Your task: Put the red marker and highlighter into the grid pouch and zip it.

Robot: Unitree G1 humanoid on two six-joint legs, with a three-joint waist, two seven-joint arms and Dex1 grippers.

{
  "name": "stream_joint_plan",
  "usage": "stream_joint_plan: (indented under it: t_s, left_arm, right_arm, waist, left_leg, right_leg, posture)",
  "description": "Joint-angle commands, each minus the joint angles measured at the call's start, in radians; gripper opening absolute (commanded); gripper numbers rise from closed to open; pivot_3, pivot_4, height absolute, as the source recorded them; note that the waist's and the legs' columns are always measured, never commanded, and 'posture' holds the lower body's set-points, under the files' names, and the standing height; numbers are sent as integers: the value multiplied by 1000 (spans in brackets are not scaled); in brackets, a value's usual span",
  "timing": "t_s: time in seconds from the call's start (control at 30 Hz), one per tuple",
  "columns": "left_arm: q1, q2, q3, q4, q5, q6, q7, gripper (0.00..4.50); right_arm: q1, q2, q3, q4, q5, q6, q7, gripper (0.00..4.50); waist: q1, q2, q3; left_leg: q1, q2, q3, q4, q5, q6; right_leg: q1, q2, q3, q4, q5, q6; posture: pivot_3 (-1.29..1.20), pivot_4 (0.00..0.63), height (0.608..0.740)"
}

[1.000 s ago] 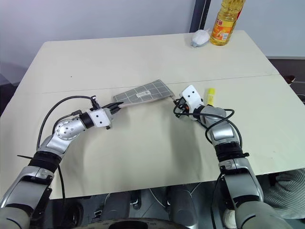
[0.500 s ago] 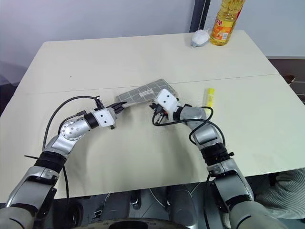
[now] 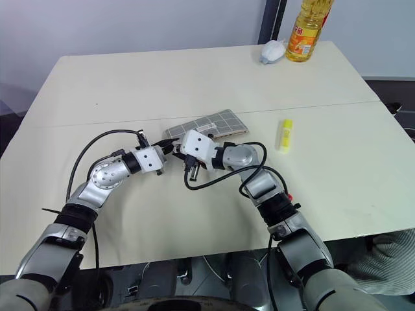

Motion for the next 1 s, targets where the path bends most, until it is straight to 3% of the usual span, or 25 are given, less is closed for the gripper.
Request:
stream_joint_plan:
  t_s: [0.03, 0.1, 0.27, 0.43, 0.57, 0.73, 1.0]
  left_arm:
    - [-17, -4, 4, -37, 13, 3, 25, 0]
    - [-15, -2, 9, -37, 11, 8, 27, 0]
    - [-4, 22, 32, -24, -9, -6, 38, 0]
    - [7, 34, 42, -19, -26, -16, 37, 0]
    - [-1, 33, 44, 2, -31, -27, 38, 0]
    - [-28, 13, 32, 27, -25, -36, 33, 0]
    - [-35, 8, 32, 40, -18, -48, 34, 0]
  right_arm:
    - [10, -18, -51, -52, 49, 25, 14, 618]
    - [30, -44, -72, -73, 51, 34, 7, 1389]
    - [226, -154, -261, -307, 169, 128, -30, 4049]
    - [388, -169, -416, -475, 243, 198, -144, 4049]
    - [419, -130, -508, -503, 182, 245, -361, 4049]
    - [362, -120, -492, -409, 31, 398, -597, 4049]
    - [246, -115, -577, -254, 63, 639, -682, 4049]
  waist:
    - [0, 0, 0]
    - [2, 0, 0]
    - [14, 0, 0]
    - [17, 0, 0]
    - [19, 0, 0]
    - [21, 0, 0]
    - [22, 0, 0]
  left_leg:
    - [0, 0, 0, 0, 0, 0]
    - [0, 0, 0, 0, 0, 0]
    - [-1, -1, -1, 0, 0, 0]
    - [0, 1, -3, -1, 0, 0]
    - [0, 2, -3, 0, 0, -1]
    - [-1, 2, -3, 0, 0, -1]
    - [-1, 1, -2, -1, 0, 0]
  right_leg:
    - [0, 0, 0, 0, 0, 0]
    - [0, 0, 0, 0, 0, 0]
    - [0, -2, 0, -1, 0, 0]
    - [-1, 0, 0, -1, 0, 0]
    - [-1, 1, 0, -1, 0, -1]
    - [-1, 0, 0, -2, -2, -3]
    - [-2, 0, 1, -2, 0, -1]
  posture:
    - [0, 150, 740]
    - [0, 150, 740]
    - [0, 150, 740]
    - [0, 150, 740]
    - [0, 150, 740]
    - [0, 150, 740]
    - [0, 150, 740]
